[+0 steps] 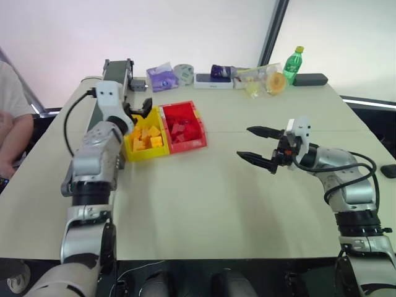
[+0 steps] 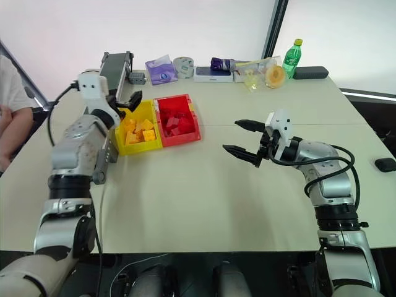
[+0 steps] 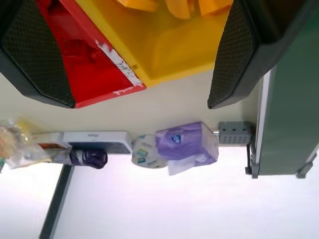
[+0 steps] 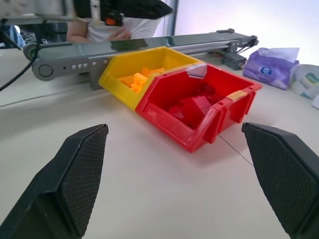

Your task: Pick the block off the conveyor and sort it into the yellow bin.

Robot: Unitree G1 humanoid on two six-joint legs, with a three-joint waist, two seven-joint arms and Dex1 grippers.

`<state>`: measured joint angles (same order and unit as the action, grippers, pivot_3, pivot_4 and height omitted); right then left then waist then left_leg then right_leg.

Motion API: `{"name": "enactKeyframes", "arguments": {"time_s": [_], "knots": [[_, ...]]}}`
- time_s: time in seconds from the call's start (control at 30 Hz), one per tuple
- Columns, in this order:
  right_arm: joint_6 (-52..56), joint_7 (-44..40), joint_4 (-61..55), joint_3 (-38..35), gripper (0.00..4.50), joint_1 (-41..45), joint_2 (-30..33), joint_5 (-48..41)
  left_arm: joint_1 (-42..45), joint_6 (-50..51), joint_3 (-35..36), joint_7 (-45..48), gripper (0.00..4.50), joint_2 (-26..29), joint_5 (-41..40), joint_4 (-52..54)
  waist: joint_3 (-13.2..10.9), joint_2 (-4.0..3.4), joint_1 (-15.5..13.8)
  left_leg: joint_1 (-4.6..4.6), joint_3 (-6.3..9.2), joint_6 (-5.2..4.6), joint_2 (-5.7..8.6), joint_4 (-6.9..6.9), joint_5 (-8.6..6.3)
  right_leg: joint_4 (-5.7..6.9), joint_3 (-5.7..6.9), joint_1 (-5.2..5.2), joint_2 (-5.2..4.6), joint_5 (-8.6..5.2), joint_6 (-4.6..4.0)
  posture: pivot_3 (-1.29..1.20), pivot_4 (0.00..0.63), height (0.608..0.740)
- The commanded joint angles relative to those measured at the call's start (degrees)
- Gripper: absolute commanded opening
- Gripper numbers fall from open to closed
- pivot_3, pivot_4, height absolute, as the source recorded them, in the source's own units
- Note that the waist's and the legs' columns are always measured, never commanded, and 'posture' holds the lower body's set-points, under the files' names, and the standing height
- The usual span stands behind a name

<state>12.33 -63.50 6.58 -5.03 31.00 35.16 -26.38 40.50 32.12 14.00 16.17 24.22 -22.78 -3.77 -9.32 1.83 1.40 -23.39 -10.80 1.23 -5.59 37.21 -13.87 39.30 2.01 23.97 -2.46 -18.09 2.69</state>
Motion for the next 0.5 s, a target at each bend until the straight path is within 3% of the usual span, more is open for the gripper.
{"name": "enactKeyframes", "arguments": {"time_s": [0.03, 0.23, 0.33, 0.5], "knots": [[-0.6, -0.8, -0.7, -1.3, 4.50, 1.0, 0.8, -0.8, -6.5, 6.4, 5.6, 3.7, 4.46, 5.8, -6.0, 14.3, 0.0, -0.01, 0.2, 0.00, 0.00, 0.01, -0.06, -0.02, 0.00, 0.01, -0.01, 0.02, 0.00, 0.00, 0.00, 0.00, 0.150, 0.740], [-1.2, -2.2, 0.9, -1.0, 4.50, 1.8, 1.0, -0.2, -23.0, 9.0, 15.4, 12.6, 4.46, 13.7, -13.3, 22.8, 0.0, -0.01, -0.2, 0.01, 0.01, 0.02, -0.08, 0.01, 0.01, 0.05, -0.02, 0.00, -0.08, 0.00, 0.00, 0.00, 0.150, 0.740], [-1.3, -2.6, 1.6, -1.1, 4.50, 2.3, 0.8, -0.2, -28.7, 5.1, 16.9, 13.9, 4.46, 17.2, -9.1, 22.2, 0.0, -0.01, -0.6, 0.02, 0.06, 0.02, -0.07, 0.02, 0.01, 0.04, 0.01, -0.03, -0.08, -0.01, -0.02, 0.00, 0.150, 0.740], [-1.8, -3.1, 2.6, -0.6, 4.50, 2.9, 0.4, 0.3, -35.5, 2.1, 21.4, 18.6, 4.46, 19.1, -10.3, 21.5, 0.0, 0.00, -0.6, 0.01, 0.06, -0.02, -0.03, 0.01, -0.02, 0.01, 0.01, -0.05, -0.18, -0.01, -0.03, 0.00, 0.150, 0.740]]}}
